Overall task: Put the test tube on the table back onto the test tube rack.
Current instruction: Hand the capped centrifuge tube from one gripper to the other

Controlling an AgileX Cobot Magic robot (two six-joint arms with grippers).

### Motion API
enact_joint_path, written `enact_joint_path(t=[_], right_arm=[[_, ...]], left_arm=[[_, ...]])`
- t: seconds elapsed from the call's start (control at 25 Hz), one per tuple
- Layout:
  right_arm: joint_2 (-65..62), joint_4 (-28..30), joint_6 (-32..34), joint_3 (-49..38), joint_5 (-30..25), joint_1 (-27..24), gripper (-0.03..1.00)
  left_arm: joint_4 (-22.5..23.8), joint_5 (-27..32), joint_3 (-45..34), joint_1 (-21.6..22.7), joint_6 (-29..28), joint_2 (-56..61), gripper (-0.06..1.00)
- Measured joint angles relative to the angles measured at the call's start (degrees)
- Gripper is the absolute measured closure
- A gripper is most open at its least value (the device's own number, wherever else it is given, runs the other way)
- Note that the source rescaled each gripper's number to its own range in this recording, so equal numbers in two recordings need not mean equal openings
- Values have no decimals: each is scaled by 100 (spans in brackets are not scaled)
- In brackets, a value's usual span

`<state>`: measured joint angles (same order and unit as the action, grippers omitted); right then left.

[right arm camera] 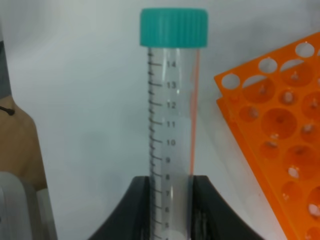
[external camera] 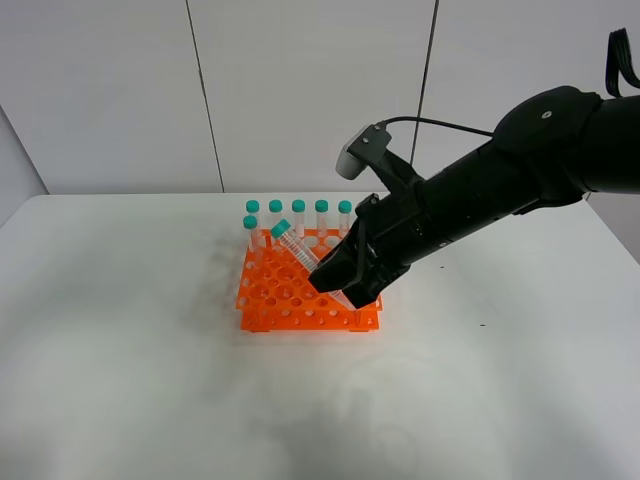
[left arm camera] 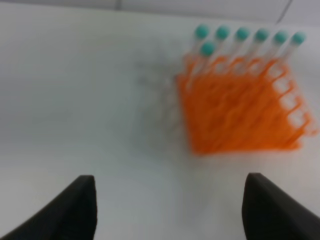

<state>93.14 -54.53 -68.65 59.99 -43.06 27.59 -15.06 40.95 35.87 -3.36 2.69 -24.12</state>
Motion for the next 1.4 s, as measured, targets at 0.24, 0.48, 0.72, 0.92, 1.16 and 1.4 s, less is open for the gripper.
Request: enact_joint_path(t=[0.24,0.48,0.72,0.92,1.16,1.4], right_arm=[[0,0,0,0,10,0,93],[0,-128,0,0,152,0,93],[0,-152,0,0,171,0,93],[0,-158,0,0,194,0,93],[0,-285,0,0,200,0,93],[0,-475,0,0,279,0,93]], left_arm=[[-2512,-1397,107,0,2194,-2223,-6],[-5994,-1453,301,-107,5347,-4094,-6],[-8203,-1296,473,-1033,7553,-5246,-6],[-8336,-1292,740,-1653,7770,-5765,-6],[-8376,-1269,996,-1998,7770,-5917,-6],[-8378,-1250,996,-2004,7763,-5928,-6]])
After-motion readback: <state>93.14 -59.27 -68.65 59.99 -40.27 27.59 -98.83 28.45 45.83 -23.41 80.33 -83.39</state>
